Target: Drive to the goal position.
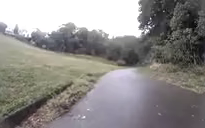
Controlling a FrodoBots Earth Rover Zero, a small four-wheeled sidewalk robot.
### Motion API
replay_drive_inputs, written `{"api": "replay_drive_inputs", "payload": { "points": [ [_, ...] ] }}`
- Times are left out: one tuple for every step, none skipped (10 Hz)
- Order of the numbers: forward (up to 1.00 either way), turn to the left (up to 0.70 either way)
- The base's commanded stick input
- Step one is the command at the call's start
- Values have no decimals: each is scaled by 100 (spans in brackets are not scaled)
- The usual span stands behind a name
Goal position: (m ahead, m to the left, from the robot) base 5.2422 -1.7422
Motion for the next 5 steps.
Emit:
{"api": "replay_drive_inputs", "payload": {
  "points": [
    [70, -12],
    [70, -12],
    [70, -12],
    [70, -13],
    [70, -15]
  ]
}}
